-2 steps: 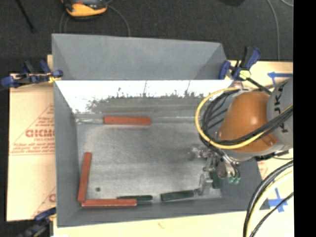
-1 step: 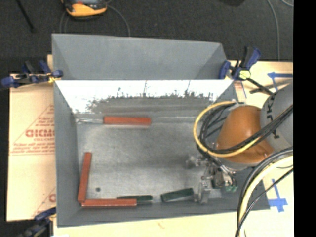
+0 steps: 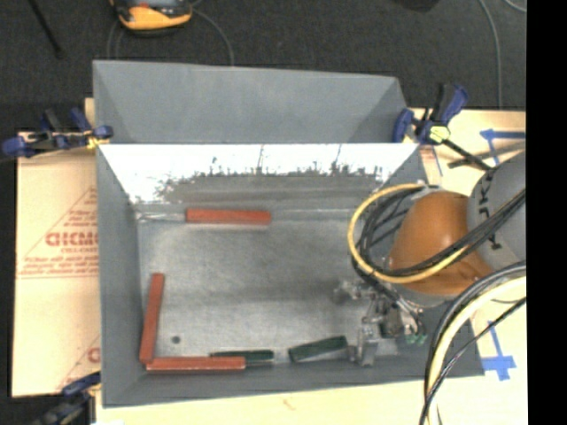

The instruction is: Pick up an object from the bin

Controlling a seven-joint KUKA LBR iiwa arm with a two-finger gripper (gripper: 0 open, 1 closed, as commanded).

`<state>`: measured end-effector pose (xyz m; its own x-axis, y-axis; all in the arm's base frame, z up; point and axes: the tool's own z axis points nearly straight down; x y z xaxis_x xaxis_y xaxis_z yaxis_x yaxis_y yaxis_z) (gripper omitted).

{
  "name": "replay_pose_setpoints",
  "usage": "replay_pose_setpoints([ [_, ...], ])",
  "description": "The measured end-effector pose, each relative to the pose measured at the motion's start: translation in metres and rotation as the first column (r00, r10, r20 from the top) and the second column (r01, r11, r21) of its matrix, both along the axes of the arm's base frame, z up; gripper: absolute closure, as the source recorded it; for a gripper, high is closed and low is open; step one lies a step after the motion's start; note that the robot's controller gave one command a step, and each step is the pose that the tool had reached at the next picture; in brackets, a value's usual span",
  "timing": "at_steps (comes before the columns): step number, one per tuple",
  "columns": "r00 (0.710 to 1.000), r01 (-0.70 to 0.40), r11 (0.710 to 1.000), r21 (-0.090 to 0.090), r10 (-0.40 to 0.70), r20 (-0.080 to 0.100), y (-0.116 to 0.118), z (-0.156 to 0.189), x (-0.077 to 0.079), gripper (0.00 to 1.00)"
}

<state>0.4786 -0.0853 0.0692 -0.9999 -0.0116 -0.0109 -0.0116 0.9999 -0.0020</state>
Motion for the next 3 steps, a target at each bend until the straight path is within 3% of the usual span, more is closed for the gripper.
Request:
replay_pose_setpoints([
  [1,0.999,-0.043,0.999,0.002,0.043,-0.007,0.0616,0.0014,0.033,1.0],
  [2,0.999,-0.045,0.999,0.001,0.045,-0.008,0.0613,0.0012,0.0326,0.0],
  [3,0.999,-0.046,0.999,0.001,0.046,-0.008,0.0612,0.0012,0.0326,0.0],
])
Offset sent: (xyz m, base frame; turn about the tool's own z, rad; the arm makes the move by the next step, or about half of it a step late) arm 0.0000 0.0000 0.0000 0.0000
